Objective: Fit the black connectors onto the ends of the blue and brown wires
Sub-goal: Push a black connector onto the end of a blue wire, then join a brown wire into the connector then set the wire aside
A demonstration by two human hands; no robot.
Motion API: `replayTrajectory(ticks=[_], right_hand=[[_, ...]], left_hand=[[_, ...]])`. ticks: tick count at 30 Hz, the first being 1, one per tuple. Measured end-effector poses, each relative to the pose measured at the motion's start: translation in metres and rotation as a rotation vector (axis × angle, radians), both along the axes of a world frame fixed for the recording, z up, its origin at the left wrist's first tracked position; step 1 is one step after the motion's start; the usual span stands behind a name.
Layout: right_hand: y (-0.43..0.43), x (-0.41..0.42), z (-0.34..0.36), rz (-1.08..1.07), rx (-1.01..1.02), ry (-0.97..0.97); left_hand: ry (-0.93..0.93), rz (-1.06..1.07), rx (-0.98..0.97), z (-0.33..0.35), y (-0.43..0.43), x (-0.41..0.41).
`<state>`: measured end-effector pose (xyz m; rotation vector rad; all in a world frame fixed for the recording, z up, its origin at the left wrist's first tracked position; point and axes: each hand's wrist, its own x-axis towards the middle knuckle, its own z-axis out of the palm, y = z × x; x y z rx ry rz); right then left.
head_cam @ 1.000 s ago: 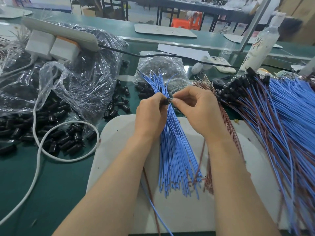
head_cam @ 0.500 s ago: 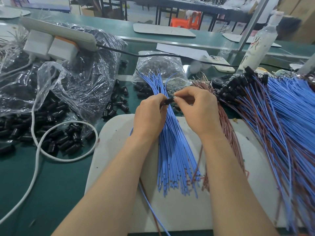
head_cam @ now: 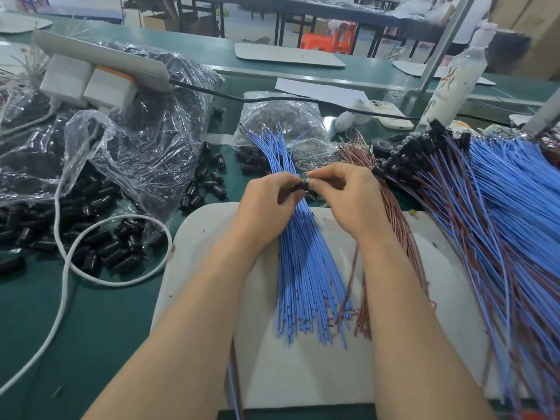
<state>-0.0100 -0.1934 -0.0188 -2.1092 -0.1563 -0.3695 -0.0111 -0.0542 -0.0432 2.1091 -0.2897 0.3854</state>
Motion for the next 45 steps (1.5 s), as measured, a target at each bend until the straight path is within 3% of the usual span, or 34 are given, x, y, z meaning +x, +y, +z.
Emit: replayTrajectory(ticks=[6, 20, 26, 36, 40, 42, 45], right_hand=[[0.002, 0.002, -0.003, 0.029, 0.148, 0.034], [0.007, 0.000, -0.006, 0.047, 0.270, 0.120], [0.008, 0.000, -0.005, 0.039, 0.483, 0.167], [0.016, 0.002, -0.010, 0.004, 0.513, 0.179], [0.028, -0.003, 0.000, 0.261, 0.807, 0.469], [0.029, -0.010, 0.007, 0.465, 0.830, 0.625], [0.016, -0.024, 0.025, 0.607, 0.795, 0.583]], left_hand=[[0.004, 0.022, -0.044, 0.001, 0.000, -0.001], [0.022, 0.023, -0.020, -0.001, 0.000, -0.001], [0.000, 0.029, -0.017, -0.003, -0.001, 0.002], [-0.030, 0.043, -0.036, 0.002, -0.002, 0.002], [-0.102, 0.093, -0.203, 0.026, -0.006, -0.005], [-0.154, 0.138, -0.252, 0.047, -0.006, -0.005], [-0.222, 0.152, -0.431, 0.091, -0.007, 0.002]])
